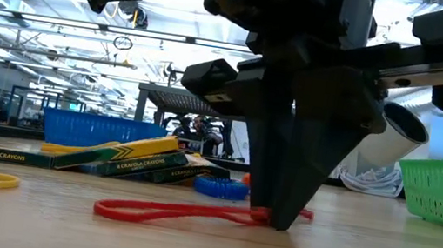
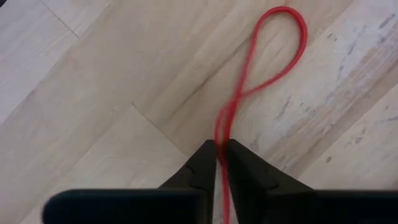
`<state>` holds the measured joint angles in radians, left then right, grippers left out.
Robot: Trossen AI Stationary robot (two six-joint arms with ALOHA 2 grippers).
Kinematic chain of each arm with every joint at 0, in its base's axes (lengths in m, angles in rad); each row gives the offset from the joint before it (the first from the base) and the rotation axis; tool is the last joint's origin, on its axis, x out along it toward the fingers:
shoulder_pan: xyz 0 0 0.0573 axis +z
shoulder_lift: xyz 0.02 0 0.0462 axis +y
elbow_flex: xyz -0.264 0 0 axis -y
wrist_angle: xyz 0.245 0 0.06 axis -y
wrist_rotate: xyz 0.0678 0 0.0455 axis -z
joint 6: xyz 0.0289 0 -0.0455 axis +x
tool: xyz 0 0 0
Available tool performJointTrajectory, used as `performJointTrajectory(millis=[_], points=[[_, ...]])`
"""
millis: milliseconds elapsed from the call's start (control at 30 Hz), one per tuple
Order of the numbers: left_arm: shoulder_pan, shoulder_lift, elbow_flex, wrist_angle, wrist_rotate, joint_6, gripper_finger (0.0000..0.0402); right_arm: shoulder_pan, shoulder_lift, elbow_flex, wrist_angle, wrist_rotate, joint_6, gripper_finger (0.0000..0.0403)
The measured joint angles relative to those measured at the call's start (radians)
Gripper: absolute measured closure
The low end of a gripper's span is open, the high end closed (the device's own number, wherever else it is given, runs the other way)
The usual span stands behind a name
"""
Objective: Pick & Place Office Desk Supplies
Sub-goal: Put the red rubber band into the green bin
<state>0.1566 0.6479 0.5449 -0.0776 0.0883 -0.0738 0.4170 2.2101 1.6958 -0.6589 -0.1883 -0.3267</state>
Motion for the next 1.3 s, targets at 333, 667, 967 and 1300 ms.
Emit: performJointTrajectory(millis=[333,667,967,1300], points=[[0.000,0.000,0.000,0.000,0.000,-0.002,0.0188,0.001,-0.005,-0.003,0.051,0.004,0.001,0.0402],[-0.001,0.000,0.000,0.001,0.000,-0.002,0.0188,0.010,-0.084,-0.003,0.078,0.107,0.069,0.0402],[-0.010,0.000,0.000,0.003,0.001,0.000,0.0188,0.028,-0.248,-0.002,-0.049,0.362,0.150,0.0403],[-0.014,0.000,0.000,0.005,0.001,0.000,0.0188,0.076,-0.440,-0.001,-0.299,0.636,0.329,0.0403]])
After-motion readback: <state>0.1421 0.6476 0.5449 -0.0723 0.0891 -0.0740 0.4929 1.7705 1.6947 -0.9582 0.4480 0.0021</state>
